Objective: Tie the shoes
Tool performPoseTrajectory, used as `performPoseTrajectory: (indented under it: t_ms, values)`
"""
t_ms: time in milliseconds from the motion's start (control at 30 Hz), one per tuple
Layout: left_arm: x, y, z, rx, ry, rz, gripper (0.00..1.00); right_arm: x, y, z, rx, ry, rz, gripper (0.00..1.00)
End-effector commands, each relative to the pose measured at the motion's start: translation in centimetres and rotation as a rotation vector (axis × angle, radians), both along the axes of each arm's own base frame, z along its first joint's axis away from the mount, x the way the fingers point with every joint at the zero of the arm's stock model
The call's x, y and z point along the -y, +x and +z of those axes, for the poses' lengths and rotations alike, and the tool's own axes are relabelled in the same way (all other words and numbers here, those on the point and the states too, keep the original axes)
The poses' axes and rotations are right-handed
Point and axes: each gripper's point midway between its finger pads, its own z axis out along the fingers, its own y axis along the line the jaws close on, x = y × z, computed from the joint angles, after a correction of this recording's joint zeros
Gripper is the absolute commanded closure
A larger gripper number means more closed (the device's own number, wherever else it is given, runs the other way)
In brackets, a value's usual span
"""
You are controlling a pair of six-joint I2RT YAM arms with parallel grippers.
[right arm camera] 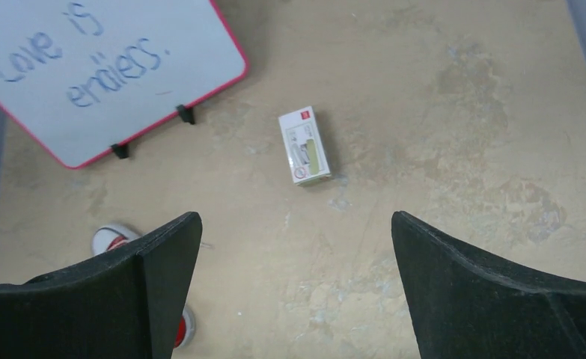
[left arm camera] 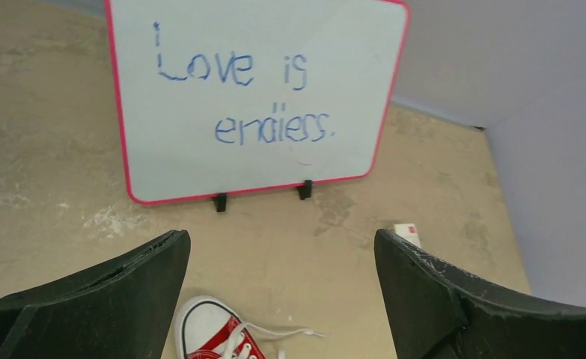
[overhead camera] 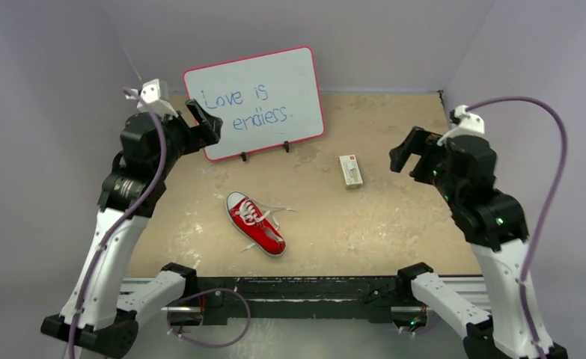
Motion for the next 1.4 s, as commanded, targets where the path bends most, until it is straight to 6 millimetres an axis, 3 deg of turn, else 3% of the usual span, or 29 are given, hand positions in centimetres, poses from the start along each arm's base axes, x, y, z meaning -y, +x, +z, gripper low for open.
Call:
performPoseTrajectory:
  t_ms: [0, 100, 200, 233, 367, 500, 600, 700, 900, 1000, 1200, 1267, 1367]
  values:
    - [-1.5, 4.2, -3.8, -0.071, -0.032, 0.086, 0.06, 0.0, 5.2, -2.3, -0.011, -0.028, -0.033, 0.01]
    - [-2.7, 6.1, -9.2, -0.205, -0.046, 0.143, 0.06, -0.1, 7.2, -6.0, -0.105, -0.023, -0.030, 0.01]
    - [-2.8, 6.5, -14.7, -0.342, -0.087, 0.157, 0.06, -0.5, 8.7, -9.9, -0.202, 0.002, -0.003, 0.01]
    - [-2.8, 6.3, -17.2, -0.405, -0.099, 0.165, 0.06, -0.7, 9.0, -11.3, -0.239, 0.015, 0.016, 0.01]
    - [-2.5, 4.6, -22.4, -0.556, -0.119, 0.164, 0.06, -3.0, 9.6, -15.3, -0.307, 0.078, 0.177, 0.01]
    - [-1.3, 2.3, -26.2, -0.683, -0.158, 0.151, 0.07, -5.6, 9.0, -18.7, -0.385, 0.106, 0.353, 0.01]
    - [-0.3, 0.7, -28.2, -0.747, -0.201, 0.131, 0.09, -8.4, 8.6, -20.2, -0.416, 0.101, 0.495, 0.01]
    - [0.7, -0.4, -29.2, -0.790, -0.224, 0.101, 0.14, -12.5, 8.4, -21.0, -0.436, 0.140, 0.654, 0.02]
    - [3.1, -2.8, -30.4, -0.866, -0.239, -0.002, 0.24, -22.1, 7.8, -22.3, -0.438, 0.240, 0.950, 0.11]
    - [3.6, -4.0, -31.0, -0.908, -0.219, -0.030, 0.33, -25.8, 7.2, -23.4, -0.421, 0.195, 1.099, 0.22]
    - [4.1, -4.5, -31.0, -0.921, -0.220, -0.061, 0.51, -31.4, 4.7, -24.6, -0.234, 0.030, 1.434, 0.45]
    - [4.4, -4.4, -31.0, -0.923, -0.229, -0.069, 0.56, -32.4, 3.8, -25.3, -0.181, -0.012, 1.493, 0.54]
    - [4.7, -4.4, -31.5, -0.945, -0.233, -0.083, 0.66, -33.1, 4.2, -25.7, -0.112, -0.038, 1.494, 0.61]
